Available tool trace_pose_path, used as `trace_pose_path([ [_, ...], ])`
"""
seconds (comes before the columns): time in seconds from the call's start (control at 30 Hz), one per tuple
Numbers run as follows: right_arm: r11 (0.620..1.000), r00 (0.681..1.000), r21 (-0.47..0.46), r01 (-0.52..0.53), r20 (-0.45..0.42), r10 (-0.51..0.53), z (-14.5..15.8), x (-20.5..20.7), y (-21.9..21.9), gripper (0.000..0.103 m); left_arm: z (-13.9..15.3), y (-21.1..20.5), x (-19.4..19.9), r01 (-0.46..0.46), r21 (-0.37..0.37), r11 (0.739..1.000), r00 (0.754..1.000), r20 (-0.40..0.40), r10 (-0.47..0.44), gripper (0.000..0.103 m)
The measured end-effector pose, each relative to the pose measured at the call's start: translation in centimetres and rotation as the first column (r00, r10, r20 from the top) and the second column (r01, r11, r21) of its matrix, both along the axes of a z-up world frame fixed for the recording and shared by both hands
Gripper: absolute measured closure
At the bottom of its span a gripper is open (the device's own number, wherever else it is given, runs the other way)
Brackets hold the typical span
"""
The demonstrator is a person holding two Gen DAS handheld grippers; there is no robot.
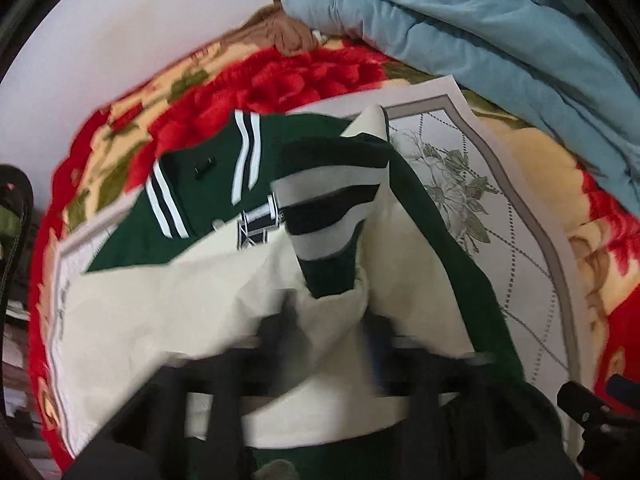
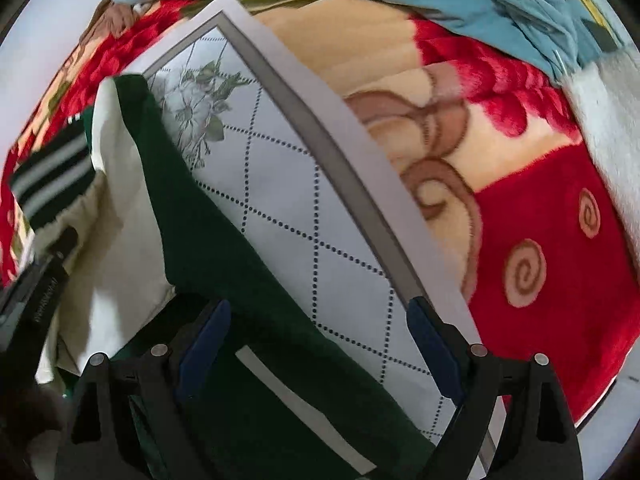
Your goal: Fold large clothes
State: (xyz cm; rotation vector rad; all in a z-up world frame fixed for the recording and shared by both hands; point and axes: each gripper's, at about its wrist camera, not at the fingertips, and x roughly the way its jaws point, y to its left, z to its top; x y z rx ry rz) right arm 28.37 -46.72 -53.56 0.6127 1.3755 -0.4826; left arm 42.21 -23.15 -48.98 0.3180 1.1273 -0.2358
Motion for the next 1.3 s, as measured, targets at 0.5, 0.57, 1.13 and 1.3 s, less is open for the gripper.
trace_pose_path([
  [0.5, 0.944, 0.973, 0.309, -0.117, 0.226, 0.047, 3.0, 5.8, 5.5, 0.021, 3.8, 15.6, 1.5, -0.400, -0.022, 0.916, 0.915, 0.054, 0.400, 0.000],
  [0.57, 0.936, 0.968, 0.308, -0.173, 0.230, 0.103, 1.8, 8.7, 7.0, 0.021, 2.8, 17.8, 2.0, -0.434, 0.043, 0.900, 0.900, 0.073, 0.430, 0.000],
  [1.13, 0.938, 0.945, 0.144, -0.317, 0.137, 0.298, 0.3, 13.9, 6.5, 0.050, -2.3, 21.6, 1.4, -0.460, 0.196, 0.866, 0.882, -0.008, 0.471, 0.000],
  [1.3, 0.889, 0.889, 0.063, -0.453, -0.047, 0.456, 0.5, 8.6, 8.9, 0.045, -2.0, 18.5, -0.7, -0.429, 0.198, 0.881, 0.895, -0.035, 0.444, 0.000],
])
